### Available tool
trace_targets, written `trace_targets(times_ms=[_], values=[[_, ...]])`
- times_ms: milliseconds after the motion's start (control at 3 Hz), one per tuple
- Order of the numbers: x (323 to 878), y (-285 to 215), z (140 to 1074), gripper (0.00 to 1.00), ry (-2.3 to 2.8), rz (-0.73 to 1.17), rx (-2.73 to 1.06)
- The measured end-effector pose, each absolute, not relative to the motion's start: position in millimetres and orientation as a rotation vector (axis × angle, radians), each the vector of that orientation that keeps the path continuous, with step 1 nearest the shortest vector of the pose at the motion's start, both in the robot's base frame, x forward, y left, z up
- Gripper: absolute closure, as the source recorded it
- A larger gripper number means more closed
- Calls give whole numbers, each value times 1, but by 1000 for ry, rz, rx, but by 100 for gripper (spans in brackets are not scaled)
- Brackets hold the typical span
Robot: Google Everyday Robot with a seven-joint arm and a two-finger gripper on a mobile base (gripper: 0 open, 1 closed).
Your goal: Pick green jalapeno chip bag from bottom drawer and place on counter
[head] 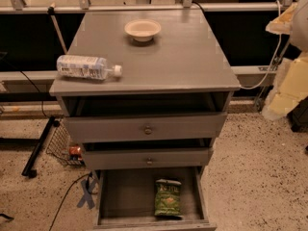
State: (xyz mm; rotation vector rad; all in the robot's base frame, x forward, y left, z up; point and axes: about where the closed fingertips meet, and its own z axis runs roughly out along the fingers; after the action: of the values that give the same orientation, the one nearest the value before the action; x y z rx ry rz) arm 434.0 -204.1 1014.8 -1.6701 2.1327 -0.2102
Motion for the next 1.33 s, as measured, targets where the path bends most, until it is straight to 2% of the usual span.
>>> trace_targets(times_ms=[667,1333], values=[[426,-205,998,0,2164,-191,-1634],[398,-205,882,0,2310,-83,-1580]])
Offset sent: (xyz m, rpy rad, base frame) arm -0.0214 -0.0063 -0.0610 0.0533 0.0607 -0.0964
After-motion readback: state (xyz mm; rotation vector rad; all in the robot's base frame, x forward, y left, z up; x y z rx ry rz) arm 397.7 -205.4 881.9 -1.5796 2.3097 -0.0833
